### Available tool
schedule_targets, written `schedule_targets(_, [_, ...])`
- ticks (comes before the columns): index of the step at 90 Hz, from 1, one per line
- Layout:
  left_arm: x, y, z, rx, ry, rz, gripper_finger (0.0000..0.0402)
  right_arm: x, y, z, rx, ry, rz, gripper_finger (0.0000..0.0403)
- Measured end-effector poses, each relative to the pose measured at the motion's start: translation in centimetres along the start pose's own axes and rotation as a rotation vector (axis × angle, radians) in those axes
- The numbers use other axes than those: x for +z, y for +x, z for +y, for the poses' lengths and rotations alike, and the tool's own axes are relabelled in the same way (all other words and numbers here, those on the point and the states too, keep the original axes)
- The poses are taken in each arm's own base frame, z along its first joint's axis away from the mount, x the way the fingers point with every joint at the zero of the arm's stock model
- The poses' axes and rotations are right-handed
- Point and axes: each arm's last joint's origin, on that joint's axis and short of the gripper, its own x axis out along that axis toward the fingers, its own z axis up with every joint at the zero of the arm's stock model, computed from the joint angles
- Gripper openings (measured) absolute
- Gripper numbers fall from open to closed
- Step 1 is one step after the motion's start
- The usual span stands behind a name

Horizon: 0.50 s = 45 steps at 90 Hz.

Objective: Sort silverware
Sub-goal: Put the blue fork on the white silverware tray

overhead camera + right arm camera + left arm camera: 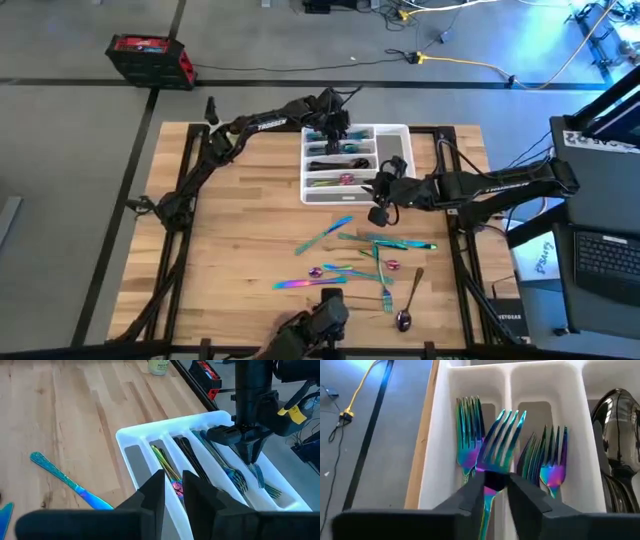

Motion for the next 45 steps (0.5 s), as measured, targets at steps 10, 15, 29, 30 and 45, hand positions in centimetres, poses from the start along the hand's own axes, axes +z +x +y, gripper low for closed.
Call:
schedule_targets(10, [0.15,-0.01,0.14,0.032,-0.005,-0.004,0.0007,0.01,0.0,0.01,0.001,0.022,-0.001,0.0051])
schedule_targets(15, [0.22,-0.01,0.32,0.079,-0.016,0.003,0.0006,0.01,0.0,0.01,0.001,0.028,-0.001,0.0051])
schedule_targets(29, [0.83,-0.16,0.84,0.168,-0.039,-0.037,0.0007,0.01,0.0,0.01,0.001,0.059,-0.001,0.0051])
schedule_targets(30, [0.85,-0.17,0.85,0.168,-0.039,-0.04,0.0007,0.01,0.0,0.01,0.001,0.063,-0.001,0.0051])
schedule_targets(45, [0.91,-0.2,0.61,0.096,-0.038,-0.068,0.0007,0.0,0.0,0.01,0.001,0.075,0.0,0.0051])
